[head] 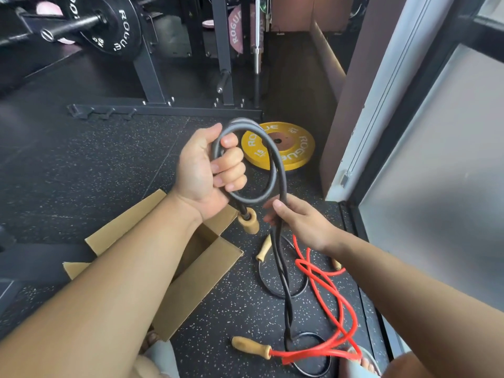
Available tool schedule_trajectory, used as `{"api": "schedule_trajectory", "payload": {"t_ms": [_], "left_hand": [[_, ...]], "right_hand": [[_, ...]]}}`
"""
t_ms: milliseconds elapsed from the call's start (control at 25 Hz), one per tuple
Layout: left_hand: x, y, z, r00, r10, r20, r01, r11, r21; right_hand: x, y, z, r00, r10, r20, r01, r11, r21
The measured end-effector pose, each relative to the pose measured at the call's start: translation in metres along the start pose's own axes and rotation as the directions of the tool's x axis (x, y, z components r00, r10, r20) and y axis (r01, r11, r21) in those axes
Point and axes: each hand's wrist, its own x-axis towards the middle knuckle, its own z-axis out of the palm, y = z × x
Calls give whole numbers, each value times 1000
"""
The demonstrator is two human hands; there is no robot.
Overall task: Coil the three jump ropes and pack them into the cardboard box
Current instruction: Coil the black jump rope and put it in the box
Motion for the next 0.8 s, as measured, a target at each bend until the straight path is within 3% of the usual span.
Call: {"api": "schedule_trajectory", "payload": {"t_ms": [160, 360, 520, 640, 720, 800], "left_hand": [[-1, -13, 5, 998, 22, -64, -2, 957, 289], [6, -35, -12, 967, 110, -231, 29, 849, 527], [11, -67, -20, 923, 80, -376, 184, 767, 615], [11, -81, -20, 925, 23, -379, 227, 768, 599], [9, -84, -20, 927, 28, -375, 233, 741, 630], [6, -84, -14, 935, 80, -346, 185, 720, 668]], "right_hand": [[3, -3, -8, 999, 37, -28, -44, 941, -335], [8, -6, -13, 993, 93, -66, -114, 873, -475], [10, -12, -5, 1000, 4, 28, 12, 820, -572], [12, -14, 4, 976, -157, 153, 219, 760, -612], [9, -19, 10, 922, -325, 211, 388, 788, -479], [6, -24, 13, 899, -408, 157, 437, 828, -352]]}}
